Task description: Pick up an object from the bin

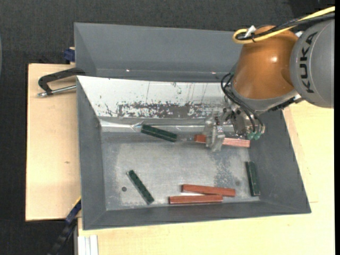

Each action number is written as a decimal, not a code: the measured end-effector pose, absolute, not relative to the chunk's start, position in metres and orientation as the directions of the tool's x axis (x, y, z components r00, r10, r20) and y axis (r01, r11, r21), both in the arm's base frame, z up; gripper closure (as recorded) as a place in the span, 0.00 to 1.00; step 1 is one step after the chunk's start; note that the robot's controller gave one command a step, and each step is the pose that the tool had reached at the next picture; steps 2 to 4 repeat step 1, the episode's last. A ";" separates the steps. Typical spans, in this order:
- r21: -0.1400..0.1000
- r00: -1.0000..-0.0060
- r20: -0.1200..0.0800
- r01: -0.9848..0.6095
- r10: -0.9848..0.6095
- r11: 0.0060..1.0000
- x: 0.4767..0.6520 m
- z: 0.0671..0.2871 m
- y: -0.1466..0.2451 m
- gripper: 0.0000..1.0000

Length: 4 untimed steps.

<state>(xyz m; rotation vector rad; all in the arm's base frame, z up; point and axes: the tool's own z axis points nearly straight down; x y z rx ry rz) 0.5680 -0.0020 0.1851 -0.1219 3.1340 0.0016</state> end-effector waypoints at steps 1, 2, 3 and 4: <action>0.001 -0.998 -0.002 -0.064 -0.064 0.998 0.554 0.218 -0.002 1.00; 0.001 -0.998 -0.002 -0.064 -0.064 0.998 0.554 0.218 -0.002 1.00; 0.001 -0.998 -0.002 -0.064 -0.064 0.998 0.554 0.218 -0.002 1.00; 0.001 -0.998 -0.002 -0.064 -0.064 0.998 0.554 0.218 -0.002 1.00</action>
Offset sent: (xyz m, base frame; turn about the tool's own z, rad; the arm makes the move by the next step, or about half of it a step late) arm 0.0092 0.0102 0.0989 0.0025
